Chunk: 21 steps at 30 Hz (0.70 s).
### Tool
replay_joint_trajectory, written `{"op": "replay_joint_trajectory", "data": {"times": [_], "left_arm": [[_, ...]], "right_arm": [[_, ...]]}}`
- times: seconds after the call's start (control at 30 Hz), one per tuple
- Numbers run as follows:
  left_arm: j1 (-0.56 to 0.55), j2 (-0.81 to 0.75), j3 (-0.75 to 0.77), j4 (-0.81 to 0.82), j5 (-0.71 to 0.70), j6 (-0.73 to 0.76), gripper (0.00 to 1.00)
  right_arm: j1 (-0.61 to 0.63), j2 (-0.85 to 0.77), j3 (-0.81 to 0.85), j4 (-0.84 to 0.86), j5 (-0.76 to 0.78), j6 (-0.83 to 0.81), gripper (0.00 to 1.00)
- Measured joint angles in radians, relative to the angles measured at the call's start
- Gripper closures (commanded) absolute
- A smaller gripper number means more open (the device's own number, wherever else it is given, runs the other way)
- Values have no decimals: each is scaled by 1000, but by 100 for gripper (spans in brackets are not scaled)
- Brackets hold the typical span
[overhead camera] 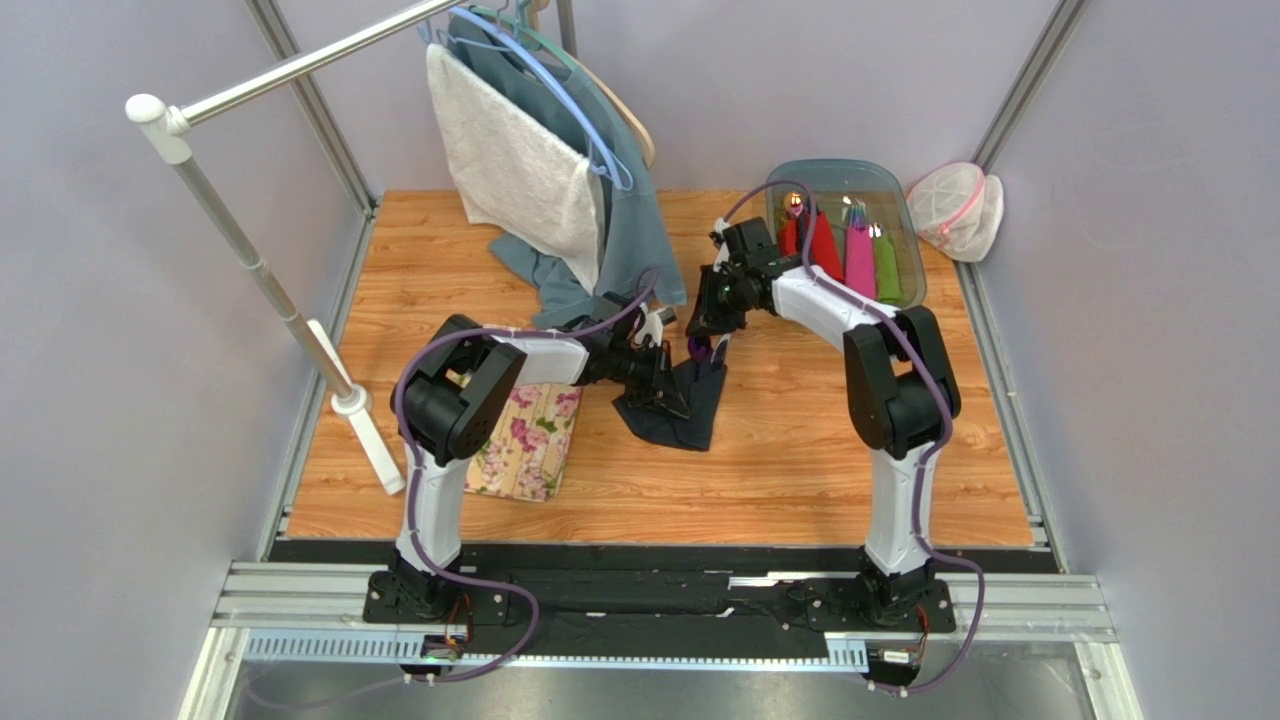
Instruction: Place the utensils on the paper napkin and roll it up
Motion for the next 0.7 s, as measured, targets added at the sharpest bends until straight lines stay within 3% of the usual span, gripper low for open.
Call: {"op": "replay_joint_trajectory", "data": {"times": [0.7], "left_arm": [[7,0,0,-2,-2,-17,100]], "right_arm": [[66,157,119,15,117,37,92]]}}
